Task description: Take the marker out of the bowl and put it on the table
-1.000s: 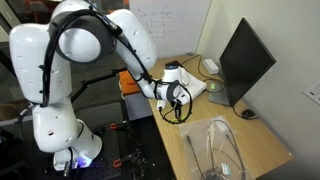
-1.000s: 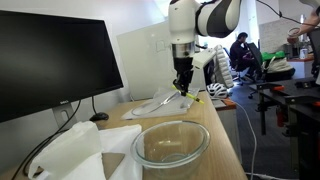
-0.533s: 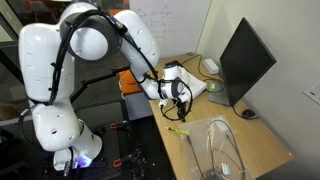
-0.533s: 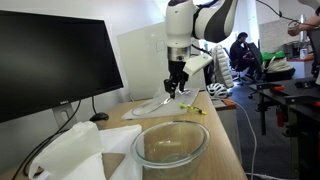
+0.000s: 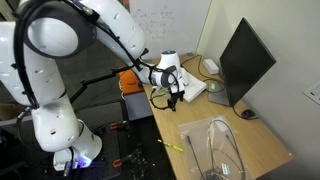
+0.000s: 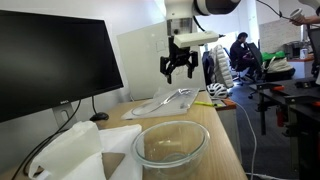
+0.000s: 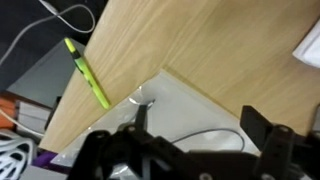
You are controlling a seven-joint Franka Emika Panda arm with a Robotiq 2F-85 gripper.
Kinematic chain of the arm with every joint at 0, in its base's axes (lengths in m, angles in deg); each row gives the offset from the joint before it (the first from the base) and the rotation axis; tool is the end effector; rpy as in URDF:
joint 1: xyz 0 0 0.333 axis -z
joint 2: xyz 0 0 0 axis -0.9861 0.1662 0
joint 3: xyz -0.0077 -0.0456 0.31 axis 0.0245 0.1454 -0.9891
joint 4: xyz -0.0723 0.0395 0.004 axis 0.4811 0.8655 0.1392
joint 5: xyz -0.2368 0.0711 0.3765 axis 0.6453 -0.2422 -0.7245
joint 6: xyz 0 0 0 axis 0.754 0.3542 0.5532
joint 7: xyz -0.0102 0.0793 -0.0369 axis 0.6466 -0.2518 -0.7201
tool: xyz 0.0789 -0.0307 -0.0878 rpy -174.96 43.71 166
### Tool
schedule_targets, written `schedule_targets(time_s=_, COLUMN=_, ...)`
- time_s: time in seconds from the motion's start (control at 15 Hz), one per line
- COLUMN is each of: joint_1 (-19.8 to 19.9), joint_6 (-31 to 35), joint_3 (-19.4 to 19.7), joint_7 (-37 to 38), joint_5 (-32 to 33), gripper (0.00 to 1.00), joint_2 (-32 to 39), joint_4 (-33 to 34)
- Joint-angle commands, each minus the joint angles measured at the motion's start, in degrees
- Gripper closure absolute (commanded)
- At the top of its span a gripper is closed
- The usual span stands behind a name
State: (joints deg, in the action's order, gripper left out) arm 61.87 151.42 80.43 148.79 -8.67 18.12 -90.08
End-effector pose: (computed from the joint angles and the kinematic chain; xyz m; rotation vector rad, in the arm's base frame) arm 0.5417 0.0912 0.1960 2.6450 -1.3263 0.4571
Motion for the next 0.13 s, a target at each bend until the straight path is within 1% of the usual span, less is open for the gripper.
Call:
schedule_targets(time_s=0.0, joint_1=3.25, joint_6=-2.2, joint_3=-4.33, joint_7=4.78, joint_5=-3.04, gripper=0.0, joint_2=-5.85, joint_4=-3.1)
schedule_targets(time_s=0.07, joint_1=4.12, joint_6=-2.49, joint_3=-5.61, joint_7=4.92, joint_5=-3.7, gripper=0.0, joint_2=-7.19, joint_4=-3.78)
